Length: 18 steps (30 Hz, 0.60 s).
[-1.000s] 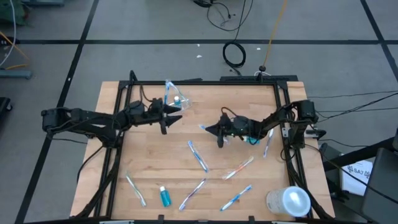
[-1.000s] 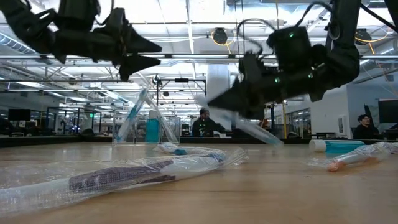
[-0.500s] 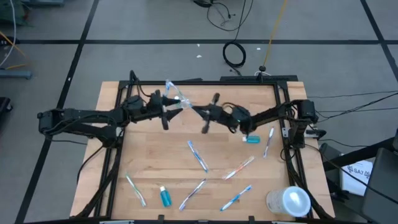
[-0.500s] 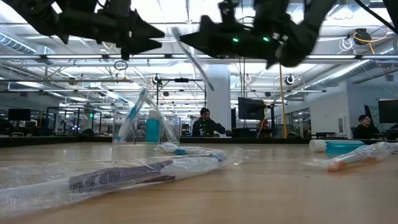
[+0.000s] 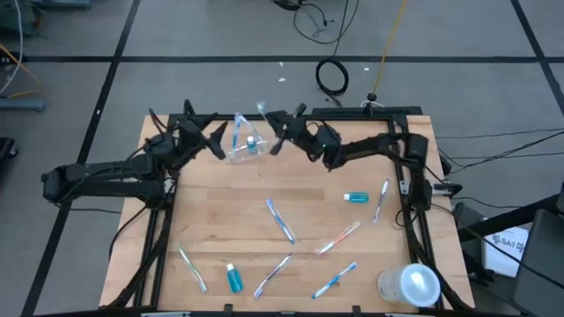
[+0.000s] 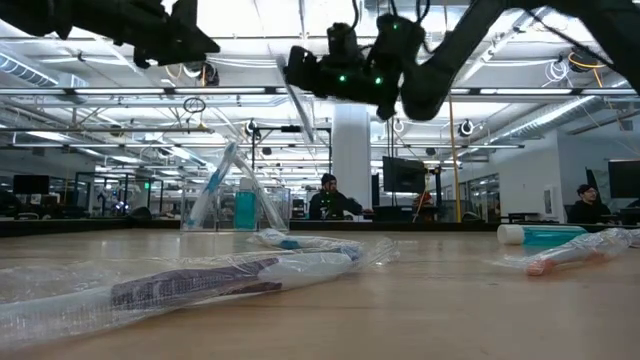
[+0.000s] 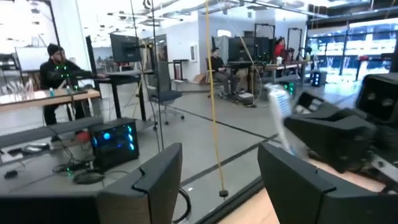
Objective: Pick & Place toothbrushing station
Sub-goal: Put the blue toothbrush into the transparent organizer
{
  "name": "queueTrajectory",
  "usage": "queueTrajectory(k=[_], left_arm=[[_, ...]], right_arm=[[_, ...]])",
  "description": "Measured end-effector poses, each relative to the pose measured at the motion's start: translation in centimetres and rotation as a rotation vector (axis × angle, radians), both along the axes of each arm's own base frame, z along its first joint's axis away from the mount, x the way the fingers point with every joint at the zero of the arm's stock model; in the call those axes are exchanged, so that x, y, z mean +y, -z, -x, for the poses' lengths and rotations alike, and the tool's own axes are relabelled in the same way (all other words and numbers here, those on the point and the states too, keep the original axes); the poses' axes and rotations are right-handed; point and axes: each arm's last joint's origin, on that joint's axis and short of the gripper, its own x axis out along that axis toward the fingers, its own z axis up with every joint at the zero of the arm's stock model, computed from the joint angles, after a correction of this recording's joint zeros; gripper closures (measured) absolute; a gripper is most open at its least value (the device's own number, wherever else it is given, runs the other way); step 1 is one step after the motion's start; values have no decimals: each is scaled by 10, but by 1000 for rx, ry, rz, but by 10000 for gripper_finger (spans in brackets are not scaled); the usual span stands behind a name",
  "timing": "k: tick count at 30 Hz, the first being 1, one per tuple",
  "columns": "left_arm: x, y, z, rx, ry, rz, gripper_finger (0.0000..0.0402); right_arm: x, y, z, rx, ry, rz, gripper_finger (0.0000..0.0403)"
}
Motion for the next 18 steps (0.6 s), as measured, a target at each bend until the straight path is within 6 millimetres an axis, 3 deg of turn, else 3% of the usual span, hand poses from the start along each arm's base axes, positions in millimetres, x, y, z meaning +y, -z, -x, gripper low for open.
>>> queueTrajectory(k=[4,10,18], left_arm=[[0,-2,0,14,-5,-41,183],[0,-4,0,26,-12,-70,183],[0,-2,0,47,-14,-68,183]], right_arm=[[-16,11,-16,-83,9,1,403],[-42,33,-41,-57,40,-18,403],[-56,50,-44,-35,87,-109,403]])
